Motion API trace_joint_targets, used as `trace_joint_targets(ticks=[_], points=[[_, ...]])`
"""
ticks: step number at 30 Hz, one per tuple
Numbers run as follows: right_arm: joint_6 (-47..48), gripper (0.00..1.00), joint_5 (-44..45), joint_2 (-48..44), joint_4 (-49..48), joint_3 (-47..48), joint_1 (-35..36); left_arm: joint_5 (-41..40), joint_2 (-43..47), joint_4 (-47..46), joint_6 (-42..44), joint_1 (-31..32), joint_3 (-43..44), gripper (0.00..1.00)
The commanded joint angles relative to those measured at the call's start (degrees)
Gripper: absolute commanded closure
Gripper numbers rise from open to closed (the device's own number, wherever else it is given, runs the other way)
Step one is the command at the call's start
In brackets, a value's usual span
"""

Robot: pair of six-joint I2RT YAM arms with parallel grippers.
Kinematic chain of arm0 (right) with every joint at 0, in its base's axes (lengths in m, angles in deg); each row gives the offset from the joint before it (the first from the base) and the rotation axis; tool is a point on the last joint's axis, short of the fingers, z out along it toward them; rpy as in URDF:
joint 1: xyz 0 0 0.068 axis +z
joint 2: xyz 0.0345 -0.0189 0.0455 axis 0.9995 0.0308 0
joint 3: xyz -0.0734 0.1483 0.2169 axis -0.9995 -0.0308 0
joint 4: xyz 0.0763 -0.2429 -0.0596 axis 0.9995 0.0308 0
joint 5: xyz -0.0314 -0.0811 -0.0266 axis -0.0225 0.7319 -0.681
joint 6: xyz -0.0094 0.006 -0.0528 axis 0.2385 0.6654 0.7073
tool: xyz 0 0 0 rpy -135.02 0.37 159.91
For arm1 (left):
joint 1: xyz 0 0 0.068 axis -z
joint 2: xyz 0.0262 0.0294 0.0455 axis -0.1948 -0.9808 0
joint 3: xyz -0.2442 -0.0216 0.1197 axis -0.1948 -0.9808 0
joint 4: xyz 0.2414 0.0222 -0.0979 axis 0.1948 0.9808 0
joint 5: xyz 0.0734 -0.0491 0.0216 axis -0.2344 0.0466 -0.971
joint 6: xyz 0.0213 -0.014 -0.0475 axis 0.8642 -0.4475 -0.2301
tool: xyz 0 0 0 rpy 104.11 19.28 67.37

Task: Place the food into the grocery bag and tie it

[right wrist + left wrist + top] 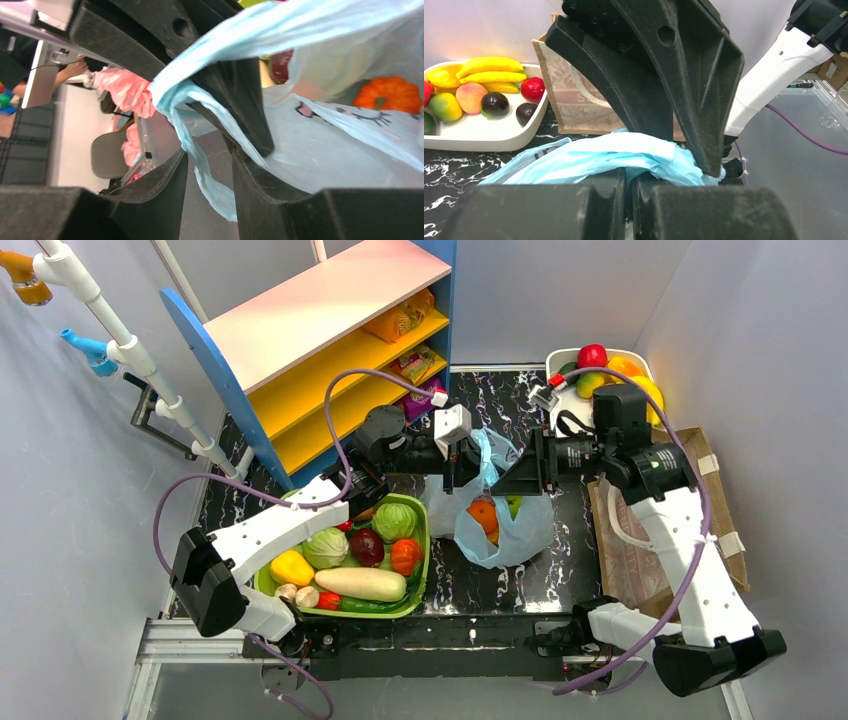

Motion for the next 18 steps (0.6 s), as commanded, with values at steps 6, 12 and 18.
trace_joint_targets(ticks=[6,12,18], points=[[0.0,0.59,4.6,-4.9,-1.7,-3.4,-3.0,2.8,2.1,-4.0,-2.0,1.9,1.1,1.0],[0.0,0.6,4.3,-5.8,-2.5,-4.8,-3.6,2.1,1.5,-4.2,-2.5,2.0,1.3,1.0],[0.2,0.6,6.7,-5.7,-2.6,-6.0,-4.3,2.0,1.1,-4.7,-3.0,3.8,1.8,1.0]])
